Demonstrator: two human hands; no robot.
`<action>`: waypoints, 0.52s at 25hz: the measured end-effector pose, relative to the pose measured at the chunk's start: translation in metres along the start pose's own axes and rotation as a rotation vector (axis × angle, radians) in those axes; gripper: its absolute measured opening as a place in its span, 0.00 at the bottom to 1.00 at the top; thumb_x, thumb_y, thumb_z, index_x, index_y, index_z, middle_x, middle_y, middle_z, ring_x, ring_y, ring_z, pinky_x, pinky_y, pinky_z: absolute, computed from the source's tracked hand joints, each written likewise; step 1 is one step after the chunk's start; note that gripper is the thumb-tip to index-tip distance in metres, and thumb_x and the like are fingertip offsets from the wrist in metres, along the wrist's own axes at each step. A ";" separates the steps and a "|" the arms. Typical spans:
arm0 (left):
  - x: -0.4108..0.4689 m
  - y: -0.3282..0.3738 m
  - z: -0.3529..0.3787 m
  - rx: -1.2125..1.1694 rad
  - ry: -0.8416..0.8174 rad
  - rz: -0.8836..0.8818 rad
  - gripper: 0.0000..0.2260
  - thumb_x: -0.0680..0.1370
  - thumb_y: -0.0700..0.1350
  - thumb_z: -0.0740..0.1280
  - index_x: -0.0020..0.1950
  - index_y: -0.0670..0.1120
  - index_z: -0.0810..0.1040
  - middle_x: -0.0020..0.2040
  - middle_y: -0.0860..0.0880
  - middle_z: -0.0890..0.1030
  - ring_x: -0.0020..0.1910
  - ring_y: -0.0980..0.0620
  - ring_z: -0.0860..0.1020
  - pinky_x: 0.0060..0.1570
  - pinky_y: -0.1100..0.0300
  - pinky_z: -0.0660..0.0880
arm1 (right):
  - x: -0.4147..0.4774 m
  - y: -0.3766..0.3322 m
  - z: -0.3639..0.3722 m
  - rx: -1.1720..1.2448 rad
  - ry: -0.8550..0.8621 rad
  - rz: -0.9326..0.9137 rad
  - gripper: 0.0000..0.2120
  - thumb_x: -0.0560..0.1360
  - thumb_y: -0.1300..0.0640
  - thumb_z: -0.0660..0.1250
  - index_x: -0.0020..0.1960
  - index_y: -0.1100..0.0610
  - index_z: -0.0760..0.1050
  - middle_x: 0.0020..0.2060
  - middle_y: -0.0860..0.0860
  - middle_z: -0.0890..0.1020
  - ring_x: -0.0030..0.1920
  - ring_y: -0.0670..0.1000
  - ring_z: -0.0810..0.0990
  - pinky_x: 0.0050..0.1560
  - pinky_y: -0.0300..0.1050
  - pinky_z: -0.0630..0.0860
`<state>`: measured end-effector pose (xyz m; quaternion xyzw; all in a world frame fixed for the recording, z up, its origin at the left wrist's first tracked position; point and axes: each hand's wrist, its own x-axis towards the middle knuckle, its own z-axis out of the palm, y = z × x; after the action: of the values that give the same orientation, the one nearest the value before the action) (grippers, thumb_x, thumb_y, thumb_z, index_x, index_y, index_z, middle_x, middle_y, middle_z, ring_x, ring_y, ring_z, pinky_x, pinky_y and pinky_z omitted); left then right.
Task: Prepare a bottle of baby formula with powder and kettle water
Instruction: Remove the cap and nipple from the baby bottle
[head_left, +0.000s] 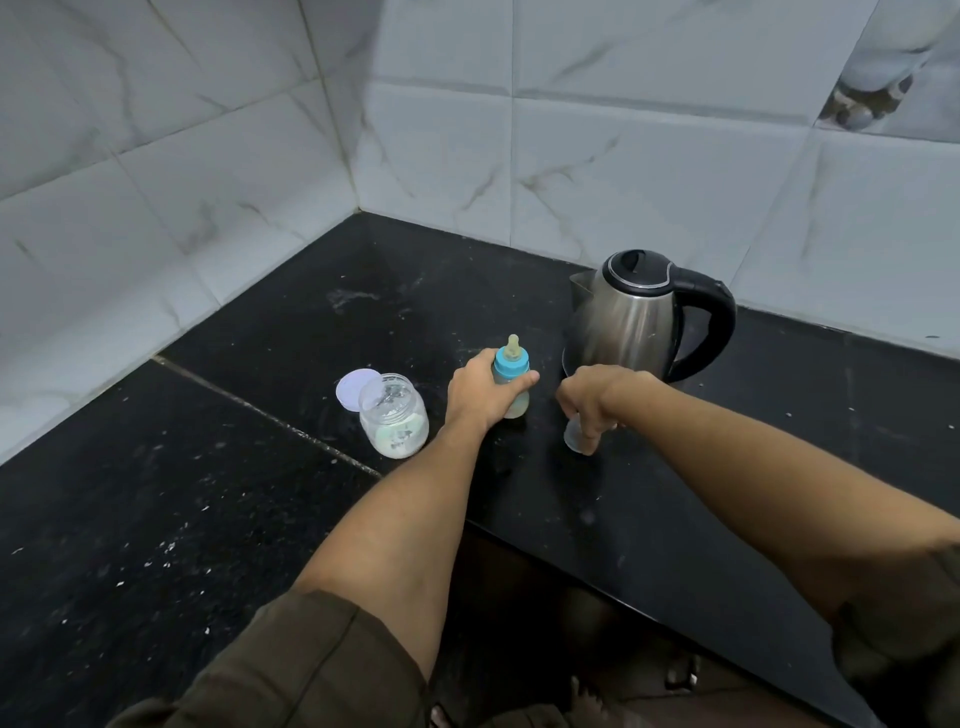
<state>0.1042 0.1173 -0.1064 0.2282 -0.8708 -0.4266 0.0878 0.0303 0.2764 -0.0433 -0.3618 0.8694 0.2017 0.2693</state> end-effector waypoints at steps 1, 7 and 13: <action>0.000 0.000 0.001 -0.001 0.001 0.000 0.24 0.73 0.62 0.76 0.63 0.51 0.79 0.55 0.54 0.83 0.56 0.52 0.80 0.60 0.50 0.77 | 0.001 0.000 0.002 0.008 0.000 -0.009 0.23 0.70 0.52 0.80 0.62 0.55 0.78 0.39 0.50 0.78 0.38 0.49 0.78 0.43 0.45 0.79; 0.000 -0.004 0.005 -0.020 -0.016 -0.017 0.23 0.73 0.62 0.76 0.62 0.51 0.79 0.55 0.55 0.82 0.57 0.53 0.79 0.61 0.50 0.76 | 0.010 -0.006 0.014 -0.013 -0.038 -0.031 0.30 0.71 0.50 0.80 0.70 0.55 0.74 0.41 0.48 0.74 0.47 0.51 0.78 0.54 0.48 0.81; 0.001 -0.007 0.008 -0.032 -0.055 -0.046 0.25 0.73 0.59 0.77 0.66 0.51 0.77 0.59 0.54 0.82 0.60 0.52 0.79 0.63 0.49 0.77 | 0.013 0.003 -0.004 -0.014 -0.007 -0.032 0.38 0.68 0.45 0.82 0.73 0.52 0.72 0.43 0.48 0.75 0.45 0.51 0.77 0.50 0.48 0.79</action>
<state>0.1024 0.1189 -0.1168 0.2348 -0.8605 -0.4484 0.0577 0.0190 0.2694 -0.0477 -0.3768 0.8611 0.2046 0.2732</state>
